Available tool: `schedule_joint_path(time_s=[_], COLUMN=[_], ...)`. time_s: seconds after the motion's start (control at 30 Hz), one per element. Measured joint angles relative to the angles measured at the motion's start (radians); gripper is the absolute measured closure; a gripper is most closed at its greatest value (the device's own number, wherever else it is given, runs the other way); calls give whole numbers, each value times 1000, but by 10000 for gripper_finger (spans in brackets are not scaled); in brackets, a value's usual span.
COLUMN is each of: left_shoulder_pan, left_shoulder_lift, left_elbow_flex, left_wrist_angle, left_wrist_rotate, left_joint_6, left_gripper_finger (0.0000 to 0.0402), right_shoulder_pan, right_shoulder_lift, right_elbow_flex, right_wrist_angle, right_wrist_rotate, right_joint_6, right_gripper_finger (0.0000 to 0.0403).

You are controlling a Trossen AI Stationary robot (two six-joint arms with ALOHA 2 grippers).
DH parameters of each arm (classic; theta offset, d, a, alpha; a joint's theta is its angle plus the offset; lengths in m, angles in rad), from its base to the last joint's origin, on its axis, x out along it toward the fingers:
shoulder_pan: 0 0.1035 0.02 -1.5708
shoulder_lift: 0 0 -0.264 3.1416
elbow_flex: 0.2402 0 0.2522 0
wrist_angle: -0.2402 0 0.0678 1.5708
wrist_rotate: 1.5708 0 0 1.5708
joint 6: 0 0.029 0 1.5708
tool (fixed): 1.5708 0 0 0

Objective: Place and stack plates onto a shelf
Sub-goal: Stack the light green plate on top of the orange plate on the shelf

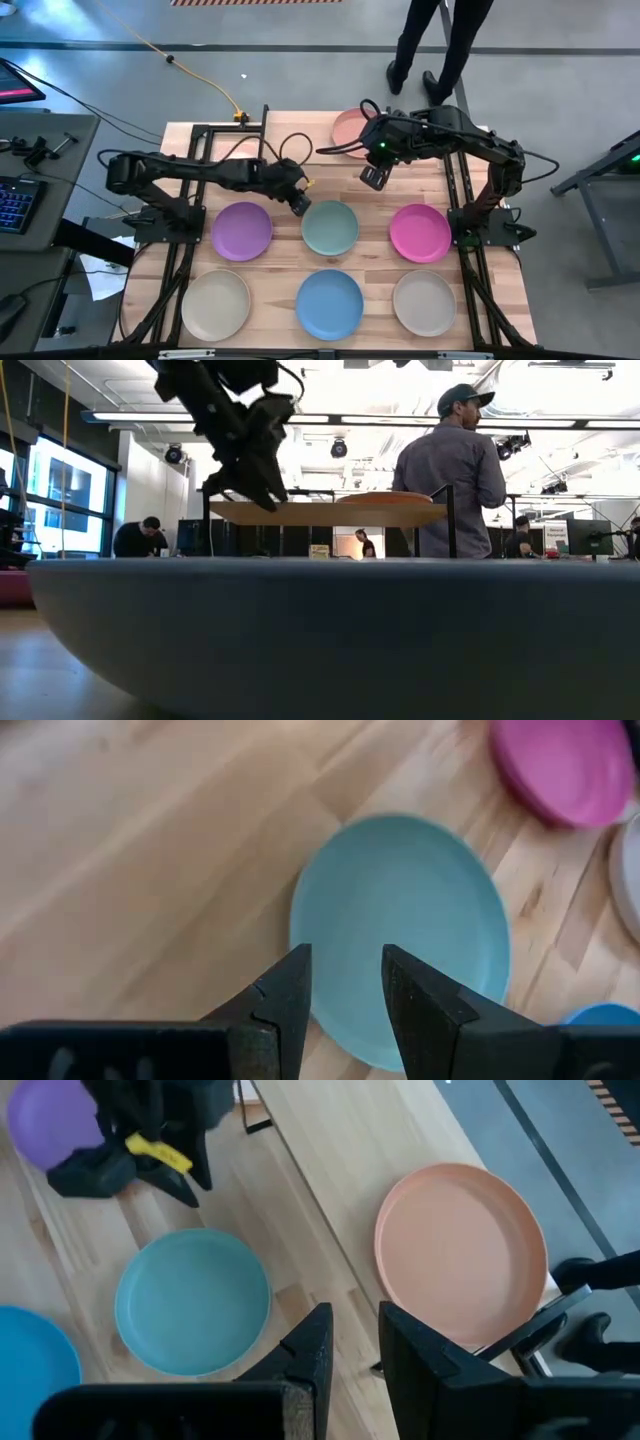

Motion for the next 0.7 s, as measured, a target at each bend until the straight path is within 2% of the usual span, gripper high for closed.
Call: schedule_joint_path(time_s=[0.7], left_shoulder_pan=[-52], left_shoulder_lift=[217], left_elbow_flex=[0], left_wrist_angle=[43], left_wrist_rotate=[-21], left_joint_6=[-132], left_gripper_finger=[288], right_shoulder_pan=[0], right_shoulder_lift=[0], right_elbow_flex=[0], right_wrist_angle=[0], right_wrist_rotate=[-12], right_joint_6=[-41], right_gripper_finger=[338])
